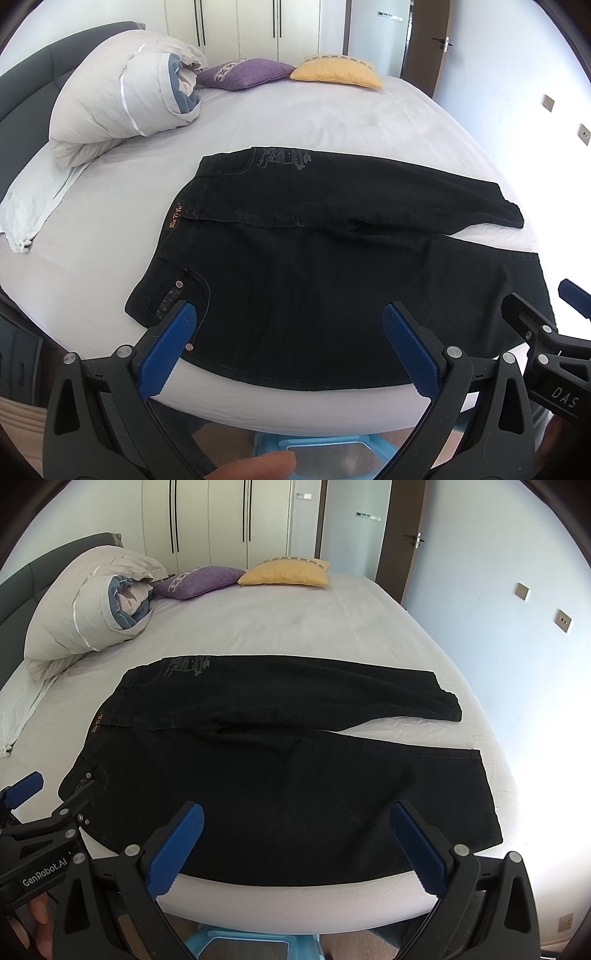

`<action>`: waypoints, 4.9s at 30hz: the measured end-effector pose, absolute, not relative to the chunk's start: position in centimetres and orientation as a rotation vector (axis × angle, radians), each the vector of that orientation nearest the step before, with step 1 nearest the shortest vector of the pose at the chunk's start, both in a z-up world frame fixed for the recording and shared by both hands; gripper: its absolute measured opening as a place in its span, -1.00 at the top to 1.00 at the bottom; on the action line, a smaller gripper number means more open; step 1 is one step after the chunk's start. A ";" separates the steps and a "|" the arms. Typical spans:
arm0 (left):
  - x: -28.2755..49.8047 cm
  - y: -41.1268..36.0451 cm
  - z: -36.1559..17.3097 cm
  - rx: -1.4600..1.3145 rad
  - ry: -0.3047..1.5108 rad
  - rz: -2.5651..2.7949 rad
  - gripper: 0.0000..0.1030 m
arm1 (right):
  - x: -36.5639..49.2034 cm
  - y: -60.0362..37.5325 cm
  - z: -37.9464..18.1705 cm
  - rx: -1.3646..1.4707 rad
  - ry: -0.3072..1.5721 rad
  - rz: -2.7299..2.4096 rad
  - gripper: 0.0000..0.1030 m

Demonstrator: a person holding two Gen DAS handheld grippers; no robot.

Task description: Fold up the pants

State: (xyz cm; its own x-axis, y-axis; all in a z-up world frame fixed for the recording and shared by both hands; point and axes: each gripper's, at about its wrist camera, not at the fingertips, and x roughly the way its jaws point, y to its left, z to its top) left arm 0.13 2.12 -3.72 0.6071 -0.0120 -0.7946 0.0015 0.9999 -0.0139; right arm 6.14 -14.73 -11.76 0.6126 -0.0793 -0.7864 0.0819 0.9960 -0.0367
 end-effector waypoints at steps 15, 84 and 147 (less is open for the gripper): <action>13.3 7.5 -6.6 0.075 0.992 -0.202 -1.00 | 16.1 -18.6 -11.6 0.059 0.834 0.374 -1.00; 30.8 10.9 -11.2 0.503 0.841 -0.610 0.87 | 44.8 -7.9 -19.4 -0.450 1.021 0.851 0.91; -0.2 13.8 -17.4 0.793 0.985 -0.747 0.87 | 6.9 1.9 -24.5 -0.989 0.864 0.759 0.91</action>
